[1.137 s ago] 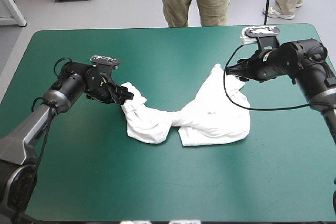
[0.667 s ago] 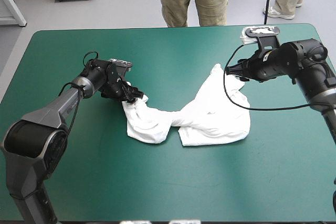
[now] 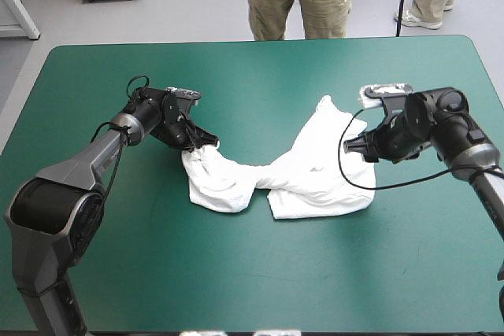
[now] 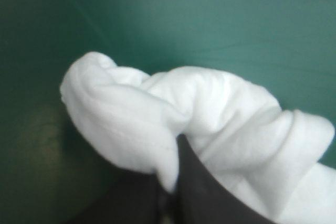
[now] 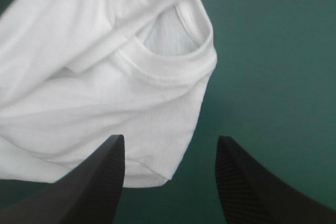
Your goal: Fold the cloth
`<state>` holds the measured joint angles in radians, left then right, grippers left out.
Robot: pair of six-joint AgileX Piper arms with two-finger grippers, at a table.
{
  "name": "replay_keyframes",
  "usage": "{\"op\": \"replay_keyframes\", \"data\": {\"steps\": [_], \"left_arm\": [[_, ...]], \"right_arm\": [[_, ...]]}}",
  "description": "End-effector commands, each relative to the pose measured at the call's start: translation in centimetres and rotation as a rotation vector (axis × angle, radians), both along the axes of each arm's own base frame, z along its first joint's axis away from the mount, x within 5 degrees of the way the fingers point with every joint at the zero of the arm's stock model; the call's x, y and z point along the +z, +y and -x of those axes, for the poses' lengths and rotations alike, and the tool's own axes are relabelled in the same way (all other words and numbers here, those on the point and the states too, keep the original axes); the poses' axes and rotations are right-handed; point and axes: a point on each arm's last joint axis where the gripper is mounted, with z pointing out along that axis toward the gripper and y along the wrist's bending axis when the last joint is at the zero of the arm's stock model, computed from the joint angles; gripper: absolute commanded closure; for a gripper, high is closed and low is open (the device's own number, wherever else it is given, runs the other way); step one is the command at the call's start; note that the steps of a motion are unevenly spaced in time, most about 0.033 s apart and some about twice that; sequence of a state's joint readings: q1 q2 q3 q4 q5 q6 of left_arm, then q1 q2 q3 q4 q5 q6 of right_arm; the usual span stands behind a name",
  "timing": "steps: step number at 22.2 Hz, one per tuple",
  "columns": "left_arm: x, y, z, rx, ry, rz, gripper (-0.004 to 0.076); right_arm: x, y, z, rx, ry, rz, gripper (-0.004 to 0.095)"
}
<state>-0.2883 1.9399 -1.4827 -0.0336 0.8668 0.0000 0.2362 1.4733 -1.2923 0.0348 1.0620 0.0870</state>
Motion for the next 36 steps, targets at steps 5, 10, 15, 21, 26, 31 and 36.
{"op": "replay_keyframes", "data": {"steps": [5, 10, 15, 21, 26, 31, 36], "left_arm": [[2.2, 0.2, 0.1, -0.008, -0.06, -0.004, 0.0733], [2.1, 0.2, 0.2, -0.008, -0.053, -0.007, 0.0733], [2.1, 0.2, 0.2, -0.008, -0.053, -0.007, 0.0733], [2.2, 0.3, 0.3, -0.015, -0.045, -0.015, 0.0733], [7.1, 0.9, 2.2, -0.055, -0.145, -0.011, 0.0733], [14.6, 2.2, 6.3, -0.075, -0.328, 0.024, 0.0733], [21.5, 3.6, 11.3, -0.071, -0.544, 0.075, 0.0733]], "right_arm": [[-4.6, 0.0, 0.6, -0.077, 0.003, -0.078, 0.0407], [-8.4, 0.5, -0.8, -0.132, 0.141, -0.074, 0.0409], [-9.8, 0.8, -1.3, -0.138, 0.191, -0.072, 0.0419], [-10.8, 1.0, -1.4, -0.122, 0.238, -0.074, 0.0825], [-7.2, 0.6, -1.0, -0.066, 0.128, -0.057, 0.0925], [2.0, -0.7, 1.1, -0.035, -0.156, -0.017, 0.0925], [10.7, -1.9, 4.5, -0.006, -0.456, -0.02, 0.0925]]}}
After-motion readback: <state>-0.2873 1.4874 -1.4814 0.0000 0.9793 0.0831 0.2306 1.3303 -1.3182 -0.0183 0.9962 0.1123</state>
